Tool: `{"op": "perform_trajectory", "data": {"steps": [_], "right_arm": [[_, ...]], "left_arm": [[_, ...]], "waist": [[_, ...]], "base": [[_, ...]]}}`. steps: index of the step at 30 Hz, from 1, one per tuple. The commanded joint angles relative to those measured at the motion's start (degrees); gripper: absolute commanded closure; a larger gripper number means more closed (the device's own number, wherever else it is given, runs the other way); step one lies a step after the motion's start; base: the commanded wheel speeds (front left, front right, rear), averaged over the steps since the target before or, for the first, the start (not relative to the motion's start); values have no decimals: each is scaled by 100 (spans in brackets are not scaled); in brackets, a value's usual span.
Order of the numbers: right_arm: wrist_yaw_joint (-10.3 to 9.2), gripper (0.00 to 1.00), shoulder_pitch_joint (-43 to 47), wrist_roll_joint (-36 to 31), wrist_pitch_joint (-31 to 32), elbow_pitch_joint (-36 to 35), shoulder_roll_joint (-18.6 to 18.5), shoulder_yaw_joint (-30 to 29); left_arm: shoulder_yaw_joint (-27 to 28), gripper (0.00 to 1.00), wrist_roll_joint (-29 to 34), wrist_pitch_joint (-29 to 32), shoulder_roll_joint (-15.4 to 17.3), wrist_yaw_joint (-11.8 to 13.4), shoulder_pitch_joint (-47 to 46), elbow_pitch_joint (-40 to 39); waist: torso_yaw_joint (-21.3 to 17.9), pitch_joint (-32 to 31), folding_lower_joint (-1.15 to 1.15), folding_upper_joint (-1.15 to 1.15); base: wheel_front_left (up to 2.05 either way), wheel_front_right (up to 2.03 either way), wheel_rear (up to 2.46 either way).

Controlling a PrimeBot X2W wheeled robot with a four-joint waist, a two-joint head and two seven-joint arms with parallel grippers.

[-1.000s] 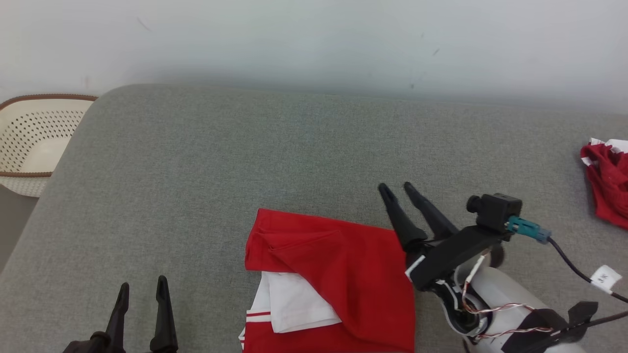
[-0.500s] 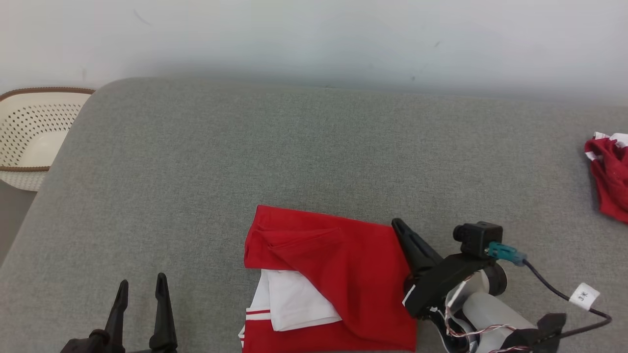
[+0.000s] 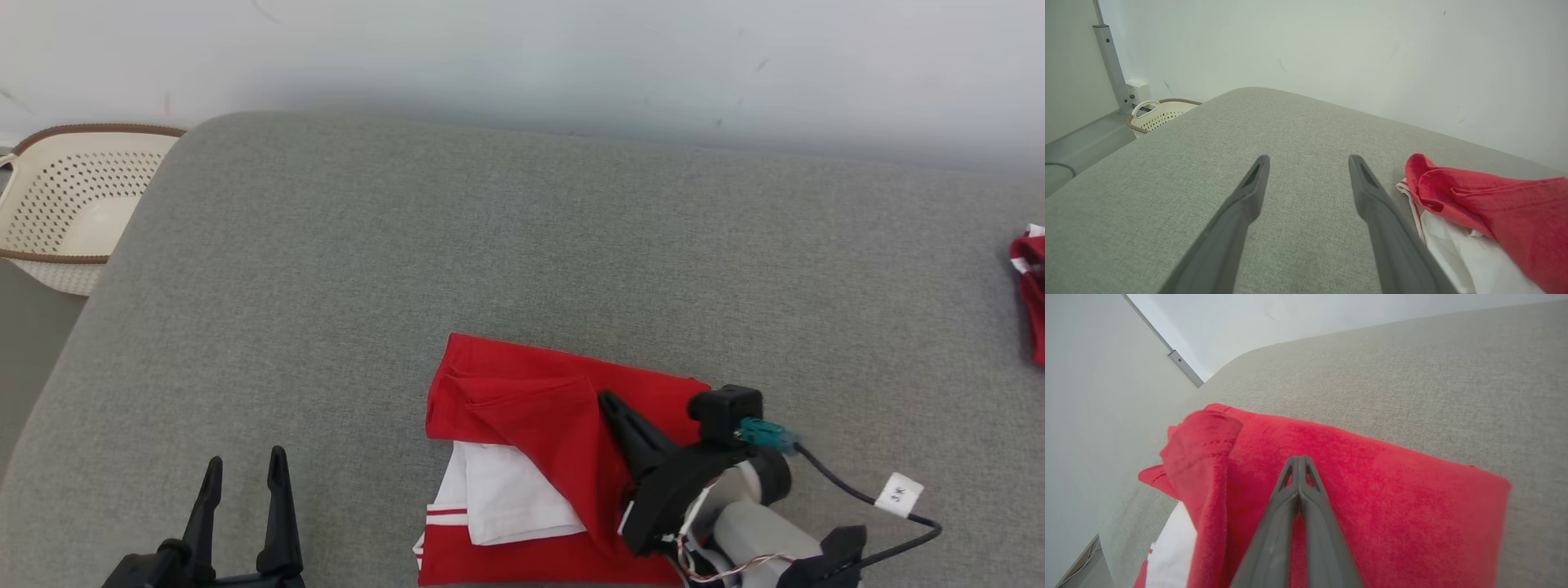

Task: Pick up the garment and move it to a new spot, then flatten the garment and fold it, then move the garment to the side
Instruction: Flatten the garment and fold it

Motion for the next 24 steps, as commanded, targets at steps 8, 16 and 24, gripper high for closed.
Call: {"op": "perform_trajectory", "data": {"steps": [8, 16, 24], "right_arm": [[2, 100, 183, 30, -9, -271, 327, 450], [2, 100, 347, 402, -9, -446, 374, 1225], [2, 100, 159, 894, -10, -612, 137, 1478]], "left_arm": [[-18, 0, -35, -22, 4, 13, -48, 26], [-8, 0, -61, -22, 4, 20, 4, 52], [11, 0, -82, -22, 5, 79, 106, 9]], "waist": [[200, -1, 0, -1], [276, -70, 0, -1], [189, -147, 0, -1]], "base": [[0, 0, 0], [0, 0, 0], [0, 0, 0]]}}
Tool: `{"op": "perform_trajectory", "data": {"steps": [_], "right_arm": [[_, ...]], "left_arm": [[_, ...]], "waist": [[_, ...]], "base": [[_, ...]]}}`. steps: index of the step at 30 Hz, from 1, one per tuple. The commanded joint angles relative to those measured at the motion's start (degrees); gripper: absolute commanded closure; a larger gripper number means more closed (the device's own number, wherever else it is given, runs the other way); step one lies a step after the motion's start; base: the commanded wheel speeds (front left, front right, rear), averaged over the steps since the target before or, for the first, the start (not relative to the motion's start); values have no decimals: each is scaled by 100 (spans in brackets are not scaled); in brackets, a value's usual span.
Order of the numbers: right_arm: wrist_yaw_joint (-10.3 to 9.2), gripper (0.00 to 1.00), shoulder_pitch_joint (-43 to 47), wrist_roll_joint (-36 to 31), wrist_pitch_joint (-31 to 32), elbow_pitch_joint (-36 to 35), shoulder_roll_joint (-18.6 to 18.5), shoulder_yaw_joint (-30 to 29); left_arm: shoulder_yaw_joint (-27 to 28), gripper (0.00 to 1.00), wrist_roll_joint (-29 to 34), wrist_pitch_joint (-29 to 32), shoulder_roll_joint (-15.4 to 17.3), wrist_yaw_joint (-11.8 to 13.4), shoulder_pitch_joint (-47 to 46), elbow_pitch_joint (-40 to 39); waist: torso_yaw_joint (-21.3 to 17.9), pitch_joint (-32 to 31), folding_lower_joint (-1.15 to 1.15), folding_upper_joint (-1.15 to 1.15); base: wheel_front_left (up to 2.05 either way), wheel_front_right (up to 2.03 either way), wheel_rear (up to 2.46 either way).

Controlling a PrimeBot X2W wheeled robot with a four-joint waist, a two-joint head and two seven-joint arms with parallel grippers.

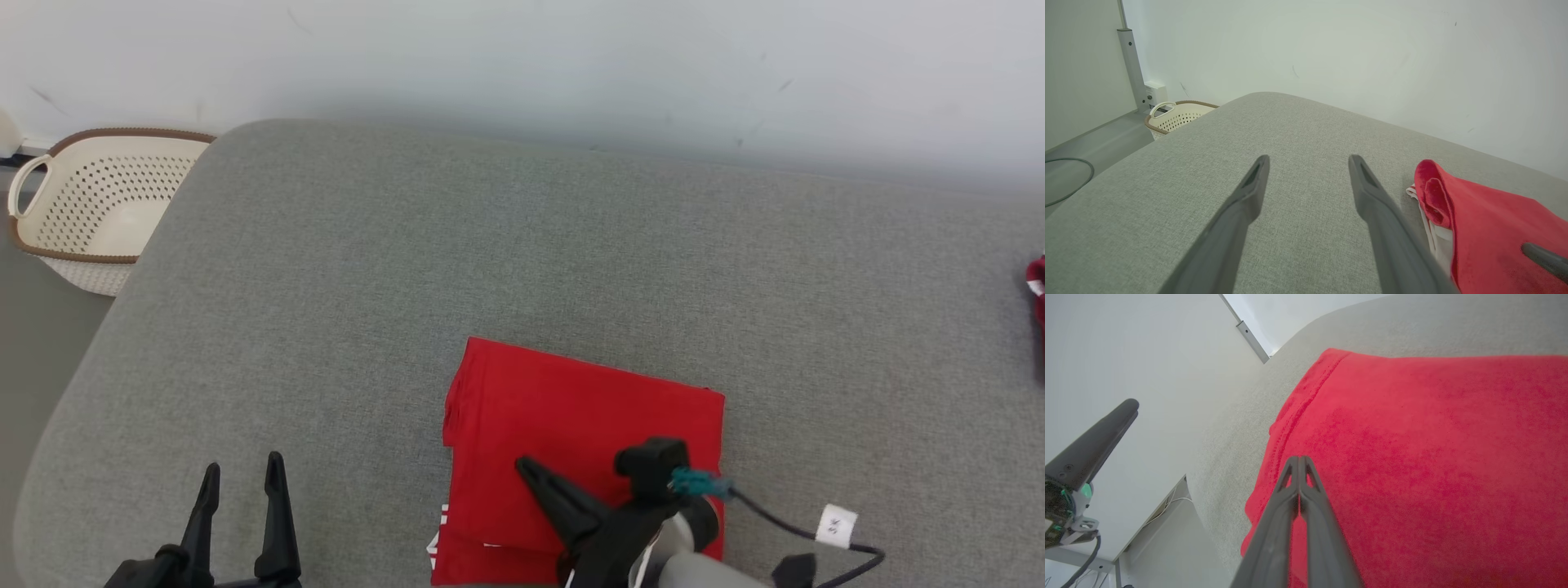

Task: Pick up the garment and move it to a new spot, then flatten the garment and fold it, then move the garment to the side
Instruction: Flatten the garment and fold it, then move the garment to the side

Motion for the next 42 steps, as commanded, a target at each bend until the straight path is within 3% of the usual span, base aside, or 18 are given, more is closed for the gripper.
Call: {"op": "perform_trajectory", "data": {"steps": [1, 2, 3, 4, 16, 40, 41, 42], "right_arm": [[2, 63, -79, 4, -9, -55, -65, -98], [2, 28, -93, -36, -9, -107, -124, -225], [2, 4, -82, -79, -8, -160, -183, -369], [2, 0, -55, -108, -8, -205, -235, -505], [2, 0, 448, -776, -8, -400, -989, -2145], [2, 0, 785, -199, 906, -330, -922, -1586], [2, 13, 793, -179, 920, -331, -921, -1552], [2, 59, 792, -128, 922, -349, -900, -1529]], "left_arm": [[23, 0, -31, -22, 4, 17, 78, -16], [33, 0, -32, -22, 4, 19, 86, -28], [47, 0, -30, -22, 5, 18, 95, -39], [64, 0, -27, -23, 5, 27, 112, -49], [170, 0, 45, -23, 5, 31, 215, -113], [130, 0, -37, -23, 5, 43, 156, -108], [130, 0, -44, -23, 5, 45, 157, -105], [132, 0, -48, -23, 4, 48, 157, -102]], "waist": [[-40, -13, 0, 0], [-63, -18, 0, 0], [-91, -21, 0, 0], [-126, -28, 0, 0], [-498, -114, 0, 0], [-536, -20, 0, 0], [-536, -18, 0, 0], [-538, -15, 0, 0]], "base": [[0, 0, 0], [0, 0, 0], [0, 0, 0], [0, 0, 0], [0, 0, 0], [0, 0, 0], [0, 0, 0], [0, 0, 0]]}}
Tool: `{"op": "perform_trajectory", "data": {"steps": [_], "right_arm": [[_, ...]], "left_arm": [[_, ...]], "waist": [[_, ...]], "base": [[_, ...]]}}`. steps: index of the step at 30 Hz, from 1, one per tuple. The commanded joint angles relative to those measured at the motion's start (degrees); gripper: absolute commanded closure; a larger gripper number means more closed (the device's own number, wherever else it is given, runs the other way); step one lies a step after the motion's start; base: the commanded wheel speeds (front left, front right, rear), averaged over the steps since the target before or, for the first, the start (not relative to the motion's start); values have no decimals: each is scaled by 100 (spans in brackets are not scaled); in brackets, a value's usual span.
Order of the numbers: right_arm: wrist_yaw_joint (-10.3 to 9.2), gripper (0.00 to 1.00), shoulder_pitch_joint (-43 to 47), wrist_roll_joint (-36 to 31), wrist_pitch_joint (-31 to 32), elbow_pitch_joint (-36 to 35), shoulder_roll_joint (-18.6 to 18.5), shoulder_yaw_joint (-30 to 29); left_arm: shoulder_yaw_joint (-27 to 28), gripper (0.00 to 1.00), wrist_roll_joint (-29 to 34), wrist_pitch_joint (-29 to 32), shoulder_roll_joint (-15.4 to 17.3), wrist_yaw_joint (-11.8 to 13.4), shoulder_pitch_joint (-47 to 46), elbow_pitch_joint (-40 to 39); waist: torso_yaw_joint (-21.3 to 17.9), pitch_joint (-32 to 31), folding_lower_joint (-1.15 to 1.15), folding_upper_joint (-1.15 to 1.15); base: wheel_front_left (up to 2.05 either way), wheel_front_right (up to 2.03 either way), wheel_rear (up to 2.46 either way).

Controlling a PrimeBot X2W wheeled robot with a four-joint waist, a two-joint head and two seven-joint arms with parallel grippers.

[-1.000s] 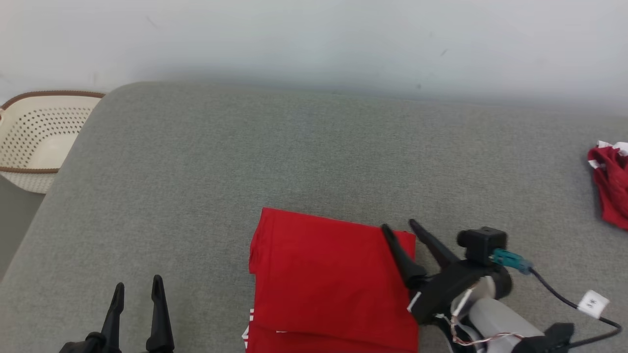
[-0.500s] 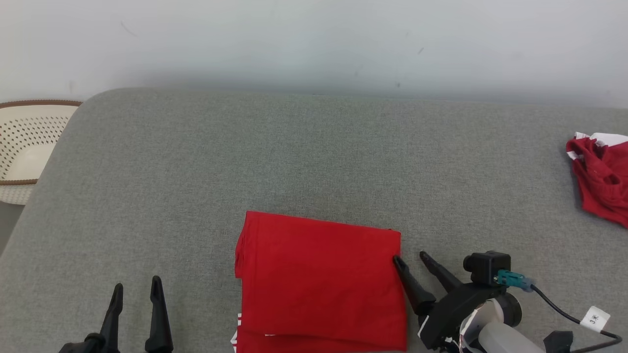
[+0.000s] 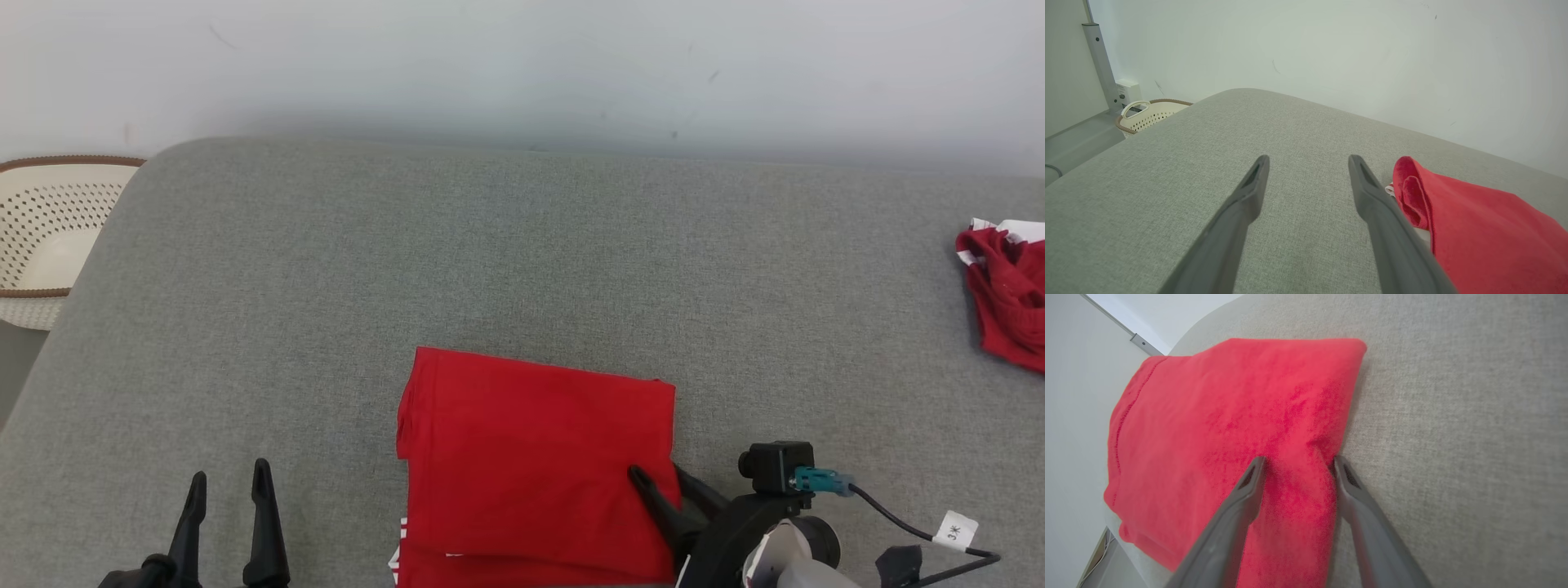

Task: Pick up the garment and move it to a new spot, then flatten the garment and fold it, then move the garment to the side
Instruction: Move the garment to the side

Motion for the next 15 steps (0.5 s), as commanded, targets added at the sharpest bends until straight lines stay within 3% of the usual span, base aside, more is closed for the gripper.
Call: {"op": "perform_trajectory", "data": {"steps": [1, 2, 7, 15], "right_arm": [[2, 78, 44, 94, -16, -23, 53, 42], [2, 100, 19, 97, -30, 1, 55, 63], [2, 100, -246, 68, -221, 197, 75, 146], [1, 100, -763, -72, -484, 419, -263, 51]], "left_arm": [[12, 0, -33, -23, 3, 24, 27, 5], [11, 0, -38, -23, 4, 29, 24, 4], [-9, 0, -61, -23, 4, 26, -20, 20], [39, 0, -34, -23, 3, 73, 86, -17]], "waist": [[-8, 5, 0, 0], [-11, 9, 0, 0], [-34, 31, 0, 0], [-173, -36, 0, 0]], "base": [[0, 0, 0], [0, 0, 0], [0, 0, 0], [0, 0, 0]]}}
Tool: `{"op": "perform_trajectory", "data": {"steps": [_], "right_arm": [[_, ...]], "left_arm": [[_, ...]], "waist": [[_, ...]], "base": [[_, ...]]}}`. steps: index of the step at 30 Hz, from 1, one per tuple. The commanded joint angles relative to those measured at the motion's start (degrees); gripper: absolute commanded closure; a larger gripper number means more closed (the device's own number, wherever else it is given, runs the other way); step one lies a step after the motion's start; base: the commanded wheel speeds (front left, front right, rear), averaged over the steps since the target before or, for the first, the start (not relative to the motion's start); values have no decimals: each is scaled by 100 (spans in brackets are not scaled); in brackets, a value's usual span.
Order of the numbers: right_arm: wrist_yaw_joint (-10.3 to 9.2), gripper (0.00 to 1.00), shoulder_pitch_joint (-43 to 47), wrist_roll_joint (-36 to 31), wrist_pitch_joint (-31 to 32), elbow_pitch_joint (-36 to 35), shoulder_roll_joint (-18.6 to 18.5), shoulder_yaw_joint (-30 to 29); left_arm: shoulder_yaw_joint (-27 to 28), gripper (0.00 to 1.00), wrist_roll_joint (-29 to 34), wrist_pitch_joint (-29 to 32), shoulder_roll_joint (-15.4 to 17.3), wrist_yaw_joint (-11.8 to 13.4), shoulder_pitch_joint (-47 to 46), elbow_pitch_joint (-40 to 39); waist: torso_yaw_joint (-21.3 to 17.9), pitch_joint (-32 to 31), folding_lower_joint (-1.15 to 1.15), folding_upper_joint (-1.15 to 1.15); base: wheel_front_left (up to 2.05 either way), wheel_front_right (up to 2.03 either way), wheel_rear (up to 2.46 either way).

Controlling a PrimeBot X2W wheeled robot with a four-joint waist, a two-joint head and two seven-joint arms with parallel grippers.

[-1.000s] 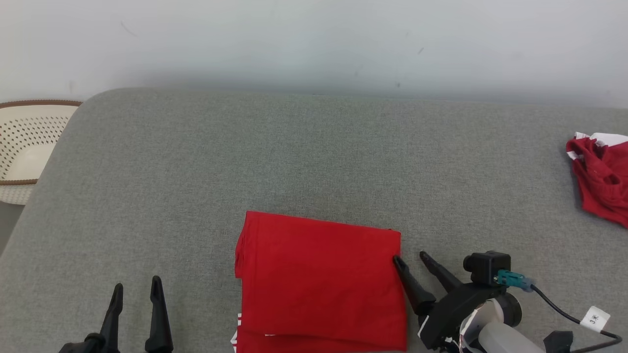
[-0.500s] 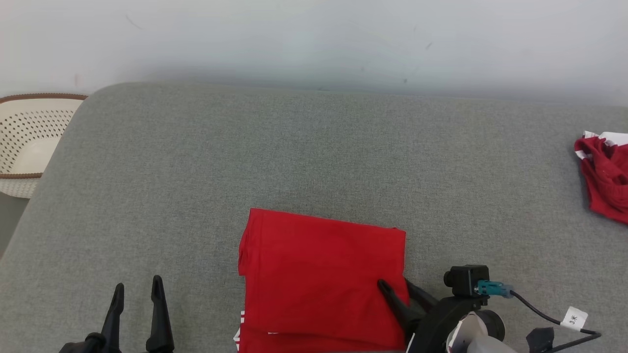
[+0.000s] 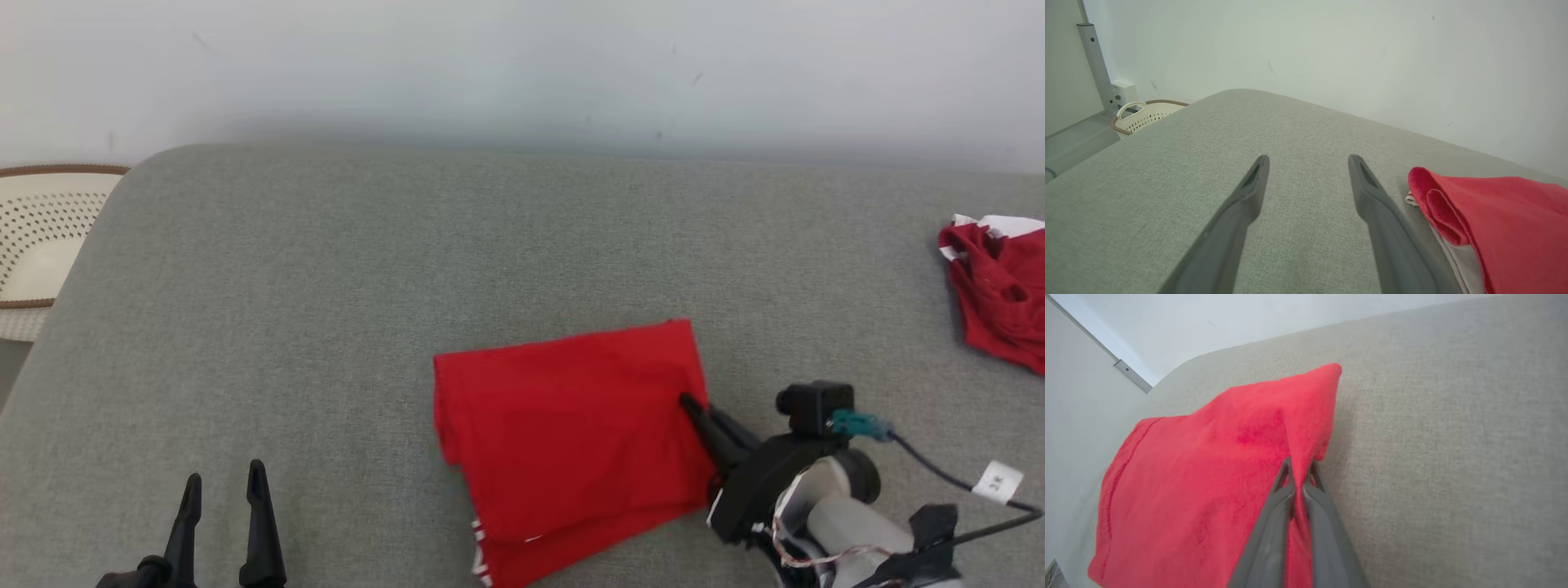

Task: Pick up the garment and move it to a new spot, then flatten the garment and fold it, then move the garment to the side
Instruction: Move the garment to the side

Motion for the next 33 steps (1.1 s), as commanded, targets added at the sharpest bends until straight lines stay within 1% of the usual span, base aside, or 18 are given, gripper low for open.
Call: {"op": "perform_trajectory", "data": {"steps": [1, 8, 15, 16, 17, 19, 29, 33], "right_arm": [[0, 100, -180, -67, -62, 32, -115, -36], [0, 100, -752, -224, -37, 151, -482, -32], [0, 100, -1454, -428, 121, 355, -1059, 80], [0, 100, -1454, -428, 121, 355, -1059, 80], [0, 100, -1573, -451, 129, 392, -1162, 89], [0, 100, -1799, -499, 171, 471, -1368, 147], [-1, 100, -2748, -607, 303, 748, -2095, 539], [-1, 100, -3042, -558, 355, 886, -2321, 681]], "left_arm": [[19, 0, -1, -23, 4, 29, 98, -25], [76, 0, 102, -23, 4, -36, 67, -79], [156, 0, 211, -24, 4, -40, -47, -271], [156, 0, 211, -24, 4, -40, -47, -271], [157, 0, 229, -22, 2, -42, -59, -301], [162, 0, 263, -22, 3, -57, -81, -354], [335, 0, 445, -23, 3, -159, -269, -581], [353, 0, 530, -23, 4, -111, -293, -726]], "waist": [[-89, -23, 0, 0], [-341, 54, 0, 0], [-572, 310, 0, 0], [-572, 310, 0, 0], [-598, 355, 0, 0], [-649, 466, 0, 0], [-850, 959, 0, 0], [-907, 1079, 0, 0]], "base": [[0, 0, 0], [0, 0, 0], [0, 0, 0], [0, 0, 0], [0, 0, 0], [0, 0, 0], [0, 0, 0], [0, 0, 0]]}}
